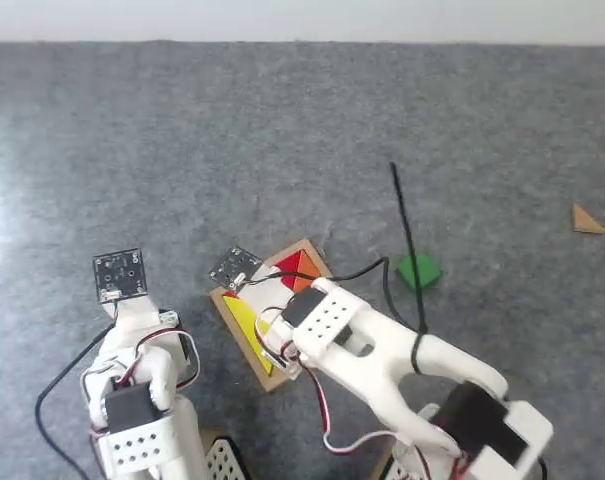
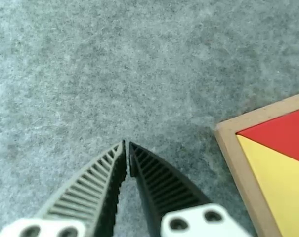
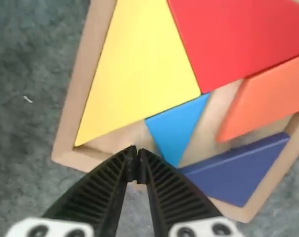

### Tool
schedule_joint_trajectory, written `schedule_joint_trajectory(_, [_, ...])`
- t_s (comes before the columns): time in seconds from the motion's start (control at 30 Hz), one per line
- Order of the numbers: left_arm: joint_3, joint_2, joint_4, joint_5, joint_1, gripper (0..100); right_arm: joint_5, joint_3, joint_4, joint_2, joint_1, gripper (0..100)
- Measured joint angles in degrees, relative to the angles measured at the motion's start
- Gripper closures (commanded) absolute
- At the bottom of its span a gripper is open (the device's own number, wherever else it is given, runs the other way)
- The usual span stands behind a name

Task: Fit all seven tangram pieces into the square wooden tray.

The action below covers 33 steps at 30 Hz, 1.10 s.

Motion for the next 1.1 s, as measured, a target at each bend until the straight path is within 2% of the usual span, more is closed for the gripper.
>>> schedule_joint_trajectory(0.4, [0.0, 0.0, 0.0, 0.0, 0.0, 99, -0.1, -8.5, 0.9, 4.0, 10.7, 99.2])
schedule_joint_trajectory(0.7, [0.0, 0.0, 0.0, 0.0, 0.0, 99, -0.1, -8.9, 1.2, 4.0, 11.0, 99.2])
schedule_joint_trajectory(0.8, [0.0, 0.0, 0.0, 0.0, 0.0, 99, -0.1, -9.3, 3.7, 3.7, 12.4, 99.2])
schedule_joint_trajectory(0.97, [0.0, 0.0, 0.0, 0.0, 0.0, 99, -0.1, -9.6, 9.5, -2.7, 18.9, 99.2])
schedule_joint_trajectory(1.1, [0.0, 0.0, 0.0, 0.0, 0.0, 99, 1.4, -9.6, 10.9, -4.0, 20.0, 99.2])
